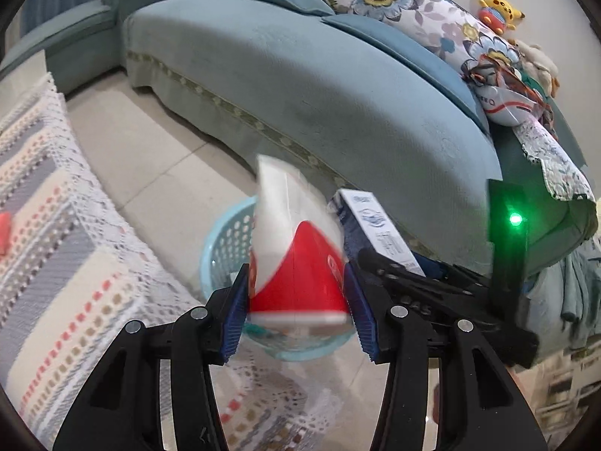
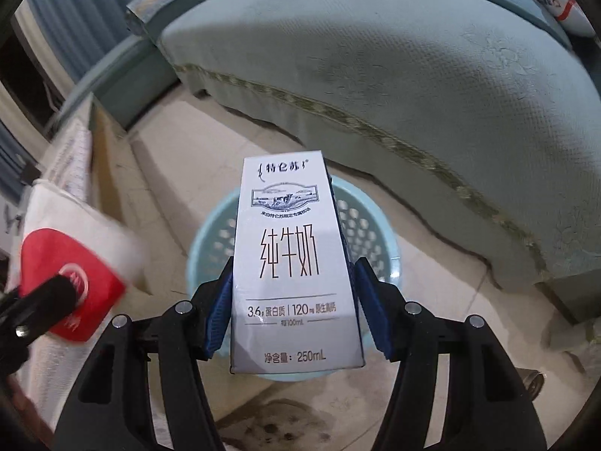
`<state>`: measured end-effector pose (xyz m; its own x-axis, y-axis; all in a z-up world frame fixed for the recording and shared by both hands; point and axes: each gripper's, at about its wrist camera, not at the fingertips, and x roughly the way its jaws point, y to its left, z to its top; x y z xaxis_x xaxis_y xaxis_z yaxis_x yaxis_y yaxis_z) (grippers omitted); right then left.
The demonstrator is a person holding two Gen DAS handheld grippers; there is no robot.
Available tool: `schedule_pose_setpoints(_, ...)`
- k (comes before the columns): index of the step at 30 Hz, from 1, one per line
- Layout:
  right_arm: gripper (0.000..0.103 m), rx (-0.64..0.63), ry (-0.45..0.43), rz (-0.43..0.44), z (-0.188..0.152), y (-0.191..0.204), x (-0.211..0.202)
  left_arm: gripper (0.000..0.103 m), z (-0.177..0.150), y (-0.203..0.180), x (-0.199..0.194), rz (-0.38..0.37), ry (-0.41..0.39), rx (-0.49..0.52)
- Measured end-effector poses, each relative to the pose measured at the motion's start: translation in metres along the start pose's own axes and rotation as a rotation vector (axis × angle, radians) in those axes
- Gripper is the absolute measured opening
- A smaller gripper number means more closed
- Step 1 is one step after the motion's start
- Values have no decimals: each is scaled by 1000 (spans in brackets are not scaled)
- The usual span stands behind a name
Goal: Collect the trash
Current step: 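Carry the carton and red cup over the wastebasket and open both tools, then grasp the illustrated card box with the left tool while the right tool grasps the pink bag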
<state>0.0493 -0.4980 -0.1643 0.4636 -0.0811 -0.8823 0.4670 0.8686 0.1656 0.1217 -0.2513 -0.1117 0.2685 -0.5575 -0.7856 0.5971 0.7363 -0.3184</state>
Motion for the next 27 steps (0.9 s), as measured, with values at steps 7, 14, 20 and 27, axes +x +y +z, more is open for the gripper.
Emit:
schedule_pose_setpoints(7,58,-8,16,-4,-5,-4,9,62,-8,10,-1,5,1,-33)
schedule_pose_setpoints(14,58,-82,-8,-32,-11,14,-4,60,-22,26,-31,23,-35,-64)
schedule_pose_setpoints(20,58,-170,-62,23,-12,54,-38,60,-36,49,-81,45,-118,-139)
schedule_pose_setpoints(27,58,-312,-125,209,-20,132,-82,64,-66,100,-162,187,-250,-277)
